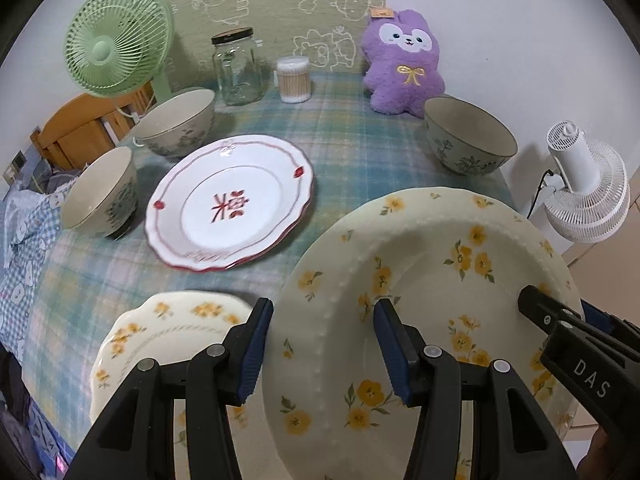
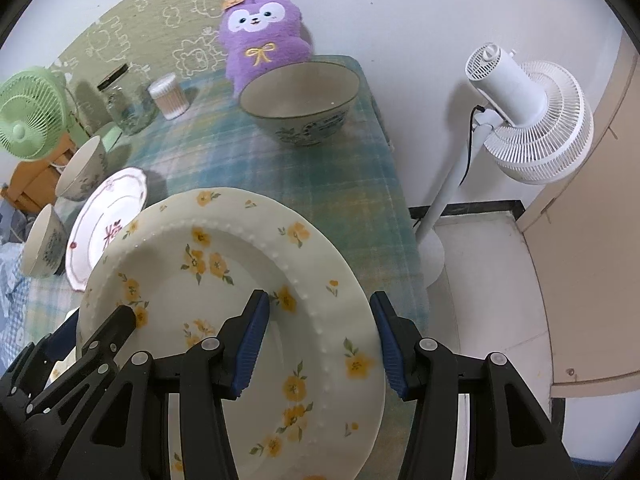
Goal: Organize plates and bowls
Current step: 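Lower the held plate onto the deep yellow-flower plate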
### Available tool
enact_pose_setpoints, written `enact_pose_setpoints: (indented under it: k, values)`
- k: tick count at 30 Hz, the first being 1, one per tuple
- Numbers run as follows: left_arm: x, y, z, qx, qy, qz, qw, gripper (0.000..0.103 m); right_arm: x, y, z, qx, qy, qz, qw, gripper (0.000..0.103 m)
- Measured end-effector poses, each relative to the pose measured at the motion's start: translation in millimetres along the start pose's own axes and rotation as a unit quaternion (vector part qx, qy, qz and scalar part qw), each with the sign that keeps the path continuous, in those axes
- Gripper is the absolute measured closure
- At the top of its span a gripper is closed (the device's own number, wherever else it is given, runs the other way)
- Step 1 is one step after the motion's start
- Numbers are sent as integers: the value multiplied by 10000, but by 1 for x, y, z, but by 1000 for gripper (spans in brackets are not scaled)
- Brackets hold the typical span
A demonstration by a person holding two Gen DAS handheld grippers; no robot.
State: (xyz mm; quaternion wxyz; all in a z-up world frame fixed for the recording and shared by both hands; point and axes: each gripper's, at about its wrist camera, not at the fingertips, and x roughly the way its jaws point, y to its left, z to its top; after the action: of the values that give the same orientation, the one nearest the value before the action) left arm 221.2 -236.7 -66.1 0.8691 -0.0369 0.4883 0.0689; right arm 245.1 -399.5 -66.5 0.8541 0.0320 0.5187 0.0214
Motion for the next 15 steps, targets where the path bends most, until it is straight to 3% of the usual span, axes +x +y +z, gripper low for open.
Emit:
enact_pose_setpoints:
  k: [15]
  values:
    - [-22,61,-35,39,8,-40,10000,50,-21,54,-51,-14,80,-61,9999,48]
